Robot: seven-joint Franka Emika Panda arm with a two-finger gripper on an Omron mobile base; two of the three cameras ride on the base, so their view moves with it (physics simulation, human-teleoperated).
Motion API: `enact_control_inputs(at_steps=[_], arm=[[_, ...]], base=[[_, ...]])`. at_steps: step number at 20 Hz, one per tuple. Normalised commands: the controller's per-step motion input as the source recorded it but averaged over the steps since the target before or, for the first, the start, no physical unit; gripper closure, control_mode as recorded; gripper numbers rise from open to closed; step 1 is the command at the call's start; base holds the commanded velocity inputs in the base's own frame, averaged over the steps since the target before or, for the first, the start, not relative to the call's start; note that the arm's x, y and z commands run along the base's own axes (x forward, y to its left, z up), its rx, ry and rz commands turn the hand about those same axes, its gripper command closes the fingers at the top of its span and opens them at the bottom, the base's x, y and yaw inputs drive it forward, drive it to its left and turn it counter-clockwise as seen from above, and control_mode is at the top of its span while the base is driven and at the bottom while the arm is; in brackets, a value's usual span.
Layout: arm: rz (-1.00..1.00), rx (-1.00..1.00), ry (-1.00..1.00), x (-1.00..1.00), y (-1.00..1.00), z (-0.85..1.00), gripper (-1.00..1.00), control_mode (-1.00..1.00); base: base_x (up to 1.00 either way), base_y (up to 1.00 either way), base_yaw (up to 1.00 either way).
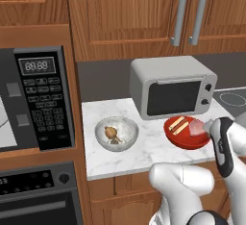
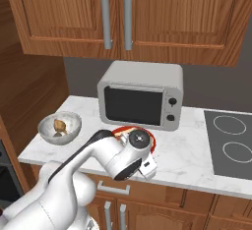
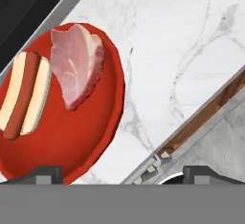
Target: Place the bowl containing the steak and hot dog in the microwave. Close the microwave door and press the start button to microwave the meal.
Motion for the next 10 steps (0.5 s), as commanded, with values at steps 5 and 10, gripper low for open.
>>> enact_control_inputs(at_steps=[5, 10], arm=[[0.00, 0.07, 0.00, 0.40, 0.01, -0.28, -1.00, -1.00], [0.00, 0.08, 0.00, 0.41, 0.00, -0.22, -1.00, -1.00]], base=[[0.00, 0.00, 0.00], [0.00, 0.00, 0.00]])
